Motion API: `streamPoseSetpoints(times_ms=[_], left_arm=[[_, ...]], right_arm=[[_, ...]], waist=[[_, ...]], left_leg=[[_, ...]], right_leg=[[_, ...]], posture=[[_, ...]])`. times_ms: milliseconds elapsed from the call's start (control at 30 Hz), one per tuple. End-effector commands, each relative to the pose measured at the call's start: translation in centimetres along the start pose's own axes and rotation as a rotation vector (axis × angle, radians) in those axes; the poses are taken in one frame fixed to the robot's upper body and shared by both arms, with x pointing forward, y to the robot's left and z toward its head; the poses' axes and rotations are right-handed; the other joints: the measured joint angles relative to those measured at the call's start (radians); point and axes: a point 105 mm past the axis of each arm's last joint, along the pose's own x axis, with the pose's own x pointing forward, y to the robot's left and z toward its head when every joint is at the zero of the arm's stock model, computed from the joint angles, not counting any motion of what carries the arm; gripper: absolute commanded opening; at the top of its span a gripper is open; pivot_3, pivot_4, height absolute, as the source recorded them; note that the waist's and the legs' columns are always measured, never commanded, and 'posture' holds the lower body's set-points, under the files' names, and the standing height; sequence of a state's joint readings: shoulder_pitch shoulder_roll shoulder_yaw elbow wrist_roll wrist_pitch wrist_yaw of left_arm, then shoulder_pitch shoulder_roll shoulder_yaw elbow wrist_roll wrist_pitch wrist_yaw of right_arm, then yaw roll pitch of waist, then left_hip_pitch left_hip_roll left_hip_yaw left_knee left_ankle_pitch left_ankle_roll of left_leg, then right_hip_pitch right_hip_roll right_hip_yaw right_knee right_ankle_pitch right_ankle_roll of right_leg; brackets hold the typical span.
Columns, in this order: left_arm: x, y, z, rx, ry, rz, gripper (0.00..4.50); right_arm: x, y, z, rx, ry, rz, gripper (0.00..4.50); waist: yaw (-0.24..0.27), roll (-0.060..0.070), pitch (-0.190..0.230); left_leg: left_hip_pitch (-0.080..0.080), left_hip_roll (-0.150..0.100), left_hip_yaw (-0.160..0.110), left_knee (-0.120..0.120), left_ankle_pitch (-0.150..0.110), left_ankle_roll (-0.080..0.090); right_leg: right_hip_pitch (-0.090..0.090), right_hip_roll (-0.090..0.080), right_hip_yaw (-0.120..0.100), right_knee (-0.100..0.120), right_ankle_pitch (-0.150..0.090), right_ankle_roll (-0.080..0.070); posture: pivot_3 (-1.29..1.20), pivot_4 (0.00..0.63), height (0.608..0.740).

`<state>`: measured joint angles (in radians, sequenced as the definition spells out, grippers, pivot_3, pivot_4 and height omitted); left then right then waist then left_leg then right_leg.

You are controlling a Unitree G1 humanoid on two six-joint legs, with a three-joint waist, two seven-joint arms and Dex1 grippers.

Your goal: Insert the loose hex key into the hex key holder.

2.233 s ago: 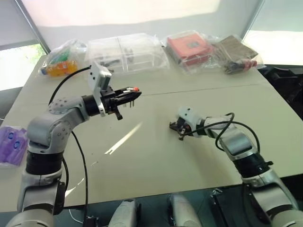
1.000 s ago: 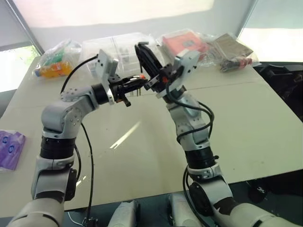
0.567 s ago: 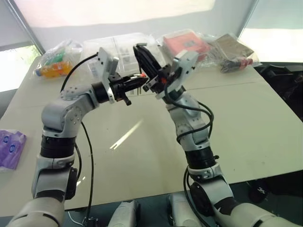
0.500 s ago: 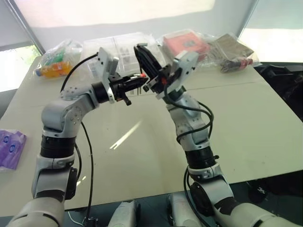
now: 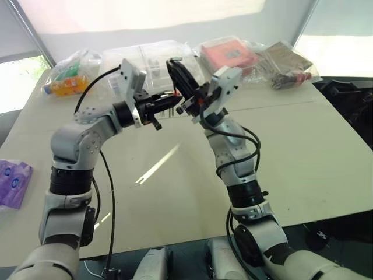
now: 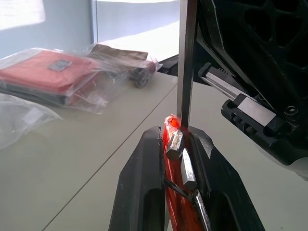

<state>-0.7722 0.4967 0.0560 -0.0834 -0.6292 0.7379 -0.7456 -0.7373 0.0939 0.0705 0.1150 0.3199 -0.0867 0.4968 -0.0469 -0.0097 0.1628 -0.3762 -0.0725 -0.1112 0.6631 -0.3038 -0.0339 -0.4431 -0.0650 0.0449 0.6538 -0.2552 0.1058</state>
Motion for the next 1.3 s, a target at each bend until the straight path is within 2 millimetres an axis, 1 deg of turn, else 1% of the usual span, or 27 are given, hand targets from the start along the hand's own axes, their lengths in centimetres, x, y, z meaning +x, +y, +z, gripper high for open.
streamPoseSetpoints(times_ms=[33,500,667,867,1133,1200,1233,1267,1300], left_arm=[[-0.3,-0.7,1.9,0.048,-0.059,-0.016,0.10],[-0.3,-1.0,1.8,0.035,-0.060,-0.029,0.10],[-0.3,-0.6,2.2,0.022,-0.080,-0.009,0.10],[-0.4,-0.1,2.8,0.001,-0.109,0.017,0.10],[-0.3,-0.1,2.7,0.007,-0.102,0.015,0.10],[-0.3,-0.2,2.7,0.007,-0.101,0.013,0.10],[-0.3,-0.2,2.7,0.008,-0.101,0.013,0.10],[-0.3,-0.2,2.7,0.008,-0.100,0.013,0.10],[-0.3,-0.2,2.6,0.008,-0.099,0.011,0.10]], right_arm=[[0.5,0.2,1.0,-0.021,-0.040,0.013,0.03],[0.8,0.1,0.8,-0.021,-0.042,0.004,0.03],[0.6,0.1,0.7,-0.026,-0.035,0.003,0.03],[0.0,0.0,0.6,-0.027,-0.025,-0.004,0.03],[-1.0,-0.1,-0.2,-0.026,0.018,-0.018,0.03],[-1.3,-0.2,-0.4,-0.024,0.035,-0.020,0.69],[-1.4,-0.2,-0.5,-0.025,0.040,-0.021,0.91],[-1.5,-0.3,-0.5,-0.029,0.045,-0.022,1.46],[-2.2,-0.5,-0.6,-0.038,0.062,-0.025,1.93]], waist=[[0.000,0.000,0.000],[0.000,0.000,0.000],[0.000,0.000,0.000],[0.000,0.000,0.000],[0.001,0.000,0.000],[0.000,0.000,0.000],[0.001,0.000,0.000],[0.001,0.000,0.000],[0.001,0.000,0.000]], left_leg=[[0.000,0.000,0.000,0.000,0.000,0.000],[0.000,0.000,0.000,0.000,0.000,0.000],[0.000,0.000,0.000,0.000,0.000,0.000],[0.000,0.000,0.000,0.000,0.000,0.000],[0.000,0.000,0.000,0.000,0.000,0.000],[0.000,0.000,0.000,0.000,0.000,0.000],[0.000,0.000,0.000,0.000,0.000,0.000],[0.000,0.000,0.000,0.000,0.000,0.000],[0.000,0.000,0.000,0.000,0.000,0.000]], right_leg=[[0.000,0.000,0.000,0.000,0.000,0.000],[0.000,0.000,0.000,0.000,0.000,0.000],[0.000,0.000,0.000,0.000,0.000,0.000],[0.000,0.000,0.000,0.000,0.000,0.000],[0.000,0.000,0.000,0.000,0.000,0.000],[0.000,0.000,0.000,0.000,0.000,0.000],[0.000,0.000,0.000,0.000,0.000,0.000],[0.000,0.000,0.000,0.000,0.000,0.000],[0.000,0.000,0.000,0.000,0.000,0.000]], posture=[[0.00,0.150,0.740],[0.00,0.150,0.740],[0.00,0.150,0.740],[0.00,0.150,0.740],[0.00,0.150,0.740],[0.00,0.150,0.740],[0.00,0.150,0.740],[0.00,0.150,0.740],[0.00,0.150,0.740]])
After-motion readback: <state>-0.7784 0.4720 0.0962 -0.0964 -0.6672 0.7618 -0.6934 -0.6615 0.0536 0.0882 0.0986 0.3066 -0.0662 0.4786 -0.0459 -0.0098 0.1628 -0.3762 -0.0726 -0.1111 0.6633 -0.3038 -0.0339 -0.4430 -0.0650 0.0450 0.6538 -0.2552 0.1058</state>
